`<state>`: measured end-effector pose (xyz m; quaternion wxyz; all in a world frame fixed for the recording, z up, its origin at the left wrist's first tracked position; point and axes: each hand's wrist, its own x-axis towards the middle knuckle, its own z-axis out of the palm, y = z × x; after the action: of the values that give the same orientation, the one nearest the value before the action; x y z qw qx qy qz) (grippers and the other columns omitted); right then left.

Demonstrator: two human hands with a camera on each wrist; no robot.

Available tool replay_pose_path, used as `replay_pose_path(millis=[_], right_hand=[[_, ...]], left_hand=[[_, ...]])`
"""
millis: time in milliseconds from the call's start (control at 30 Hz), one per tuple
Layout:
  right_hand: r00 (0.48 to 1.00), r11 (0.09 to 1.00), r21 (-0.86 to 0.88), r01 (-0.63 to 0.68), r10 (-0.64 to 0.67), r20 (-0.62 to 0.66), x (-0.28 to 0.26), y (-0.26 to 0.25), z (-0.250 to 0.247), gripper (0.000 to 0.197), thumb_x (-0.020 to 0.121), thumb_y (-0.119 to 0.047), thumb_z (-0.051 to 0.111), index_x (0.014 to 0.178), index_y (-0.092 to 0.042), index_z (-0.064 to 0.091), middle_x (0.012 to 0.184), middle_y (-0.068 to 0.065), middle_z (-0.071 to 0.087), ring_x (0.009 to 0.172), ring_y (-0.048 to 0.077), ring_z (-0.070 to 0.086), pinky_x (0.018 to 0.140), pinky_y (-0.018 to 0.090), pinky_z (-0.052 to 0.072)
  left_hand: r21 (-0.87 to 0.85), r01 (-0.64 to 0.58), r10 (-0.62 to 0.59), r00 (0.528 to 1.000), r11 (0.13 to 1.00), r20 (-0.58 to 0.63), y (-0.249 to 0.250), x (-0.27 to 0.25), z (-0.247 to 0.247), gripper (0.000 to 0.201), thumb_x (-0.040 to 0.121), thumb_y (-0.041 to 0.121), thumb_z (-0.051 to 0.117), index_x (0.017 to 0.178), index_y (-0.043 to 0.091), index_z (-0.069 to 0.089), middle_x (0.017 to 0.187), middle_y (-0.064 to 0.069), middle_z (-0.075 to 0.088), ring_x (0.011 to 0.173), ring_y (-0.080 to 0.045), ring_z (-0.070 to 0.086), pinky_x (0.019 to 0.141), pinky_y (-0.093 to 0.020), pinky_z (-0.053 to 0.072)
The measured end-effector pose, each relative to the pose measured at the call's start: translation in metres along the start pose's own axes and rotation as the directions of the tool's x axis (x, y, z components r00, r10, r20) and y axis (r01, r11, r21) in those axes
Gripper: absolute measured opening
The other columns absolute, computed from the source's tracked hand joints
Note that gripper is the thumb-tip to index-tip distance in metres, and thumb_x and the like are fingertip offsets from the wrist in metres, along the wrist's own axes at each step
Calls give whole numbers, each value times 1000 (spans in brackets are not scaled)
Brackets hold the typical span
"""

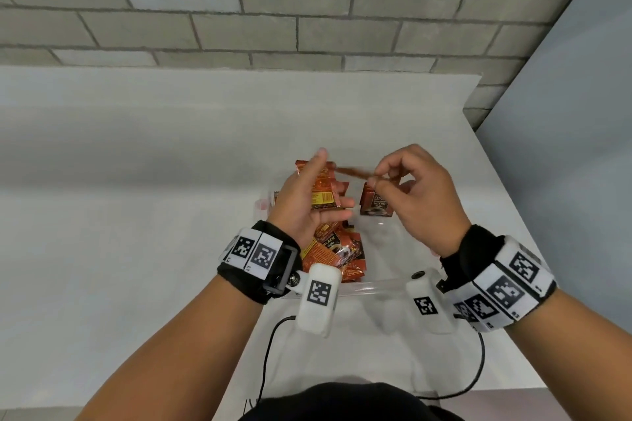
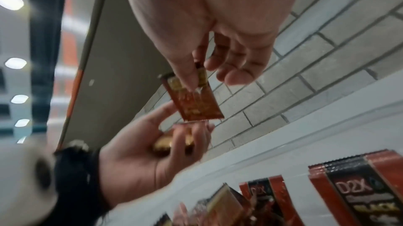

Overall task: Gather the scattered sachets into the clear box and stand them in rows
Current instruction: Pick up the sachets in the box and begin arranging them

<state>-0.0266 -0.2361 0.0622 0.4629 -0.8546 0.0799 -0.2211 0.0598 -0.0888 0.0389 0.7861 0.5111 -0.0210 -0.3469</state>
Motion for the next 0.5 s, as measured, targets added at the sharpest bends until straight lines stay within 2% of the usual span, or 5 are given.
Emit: replay_pose_path(millis=[67, 133, 200, 367, 500], right_hand=[[992, 996, -91, 22, -10, 125, -3, 4, 2, 17, 78, -8, 75, 81, -21, 63, 84, -9, 48, 72, 1, 48, 65, 10, 38], [974, 991, -131, 25, 6, 228, -6, 8, 2, 18, 75, -14, 79, 87, -20, 67, 88, -6, 49, 74, 1, 48, 66, 11, 36], [966, 994, -113, 9, 20, 258, -8, 11, 0, 22, 74, -20, 81, 92, -21, 68, 93, -3, 52, 76, 4, 50, 68, 11, 38], [976, 996, -73, -44, 59, 210, -8, 10, -4, 26, 83, -19, 71, 102, -32, 59, 105, -4, 55, 75, 7, 51, 66, 10, 40], [979, 984, -177, -11, 47, 198, 4, 9, -3, 35, 90, -20, 63, 125, -23, 57, 108, -7, 54, 81, 7, 54, 69, 10, 41]], left_hand=[[-15, -38, 39, 999, 999, 15, 1, -1, 3, 13, 91, 18, 60, 96, 6, 63, 87, -15, 63, 73, -24, 68, 55, -29, 58], [-29, -75, 76, 997, 997, 8, 1, 0, 4, 12, 90, -2, 55, 97, 5, 62, 87, -11, 67, 76, -21, 69, 62, -32, 59], [-21, -104, 104, 995, 994, 4, 0, 1, 3, 22, 89, -7, 53, 102, 8, 63, 86, -7, 71, 78, -20, 70, 66, -33, 60], [69, -117, 118, 993, 991, -3, -4, 2, 2, 24, 87, -7, 57, 105, 8, 64, 88, -4, 73, 80, -19, 71, 68, -35, 60], [141, -119, 111, 992, 983, 64, -5, 1, 7, 24, 87, -7, 59, 105, 8, 64, 86, -4, 73, 77, -19, 71, 64, -33, 59]])
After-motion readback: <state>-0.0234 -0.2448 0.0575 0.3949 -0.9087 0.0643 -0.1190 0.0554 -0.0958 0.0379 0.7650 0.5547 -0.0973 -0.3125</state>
